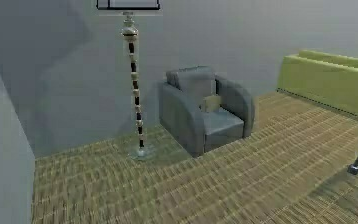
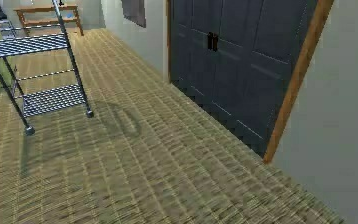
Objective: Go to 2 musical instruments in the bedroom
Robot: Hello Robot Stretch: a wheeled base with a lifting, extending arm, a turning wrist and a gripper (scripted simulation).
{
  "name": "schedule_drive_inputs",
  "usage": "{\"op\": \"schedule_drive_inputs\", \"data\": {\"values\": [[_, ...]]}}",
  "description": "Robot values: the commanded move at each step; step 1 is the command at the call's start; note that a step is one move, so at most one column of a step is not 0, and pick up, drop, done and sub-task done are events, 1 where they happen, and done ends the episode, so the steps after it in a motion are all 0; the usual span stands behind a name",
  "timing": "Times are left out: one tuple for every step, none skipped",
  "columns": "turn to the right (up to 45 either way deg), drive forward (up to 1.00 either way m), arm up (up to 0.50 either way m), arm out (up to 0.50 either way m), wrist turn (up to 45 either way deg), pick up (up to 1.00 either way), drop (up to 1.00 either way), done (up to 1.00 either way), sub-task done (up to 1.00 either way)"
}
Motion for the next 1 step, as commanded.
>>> {"op": "schedule_drive_inputs", "data": {"values": [[-45.0,0.0,0.0,0.0,0.0,0.0,0.0,0.0,0.0]]}}
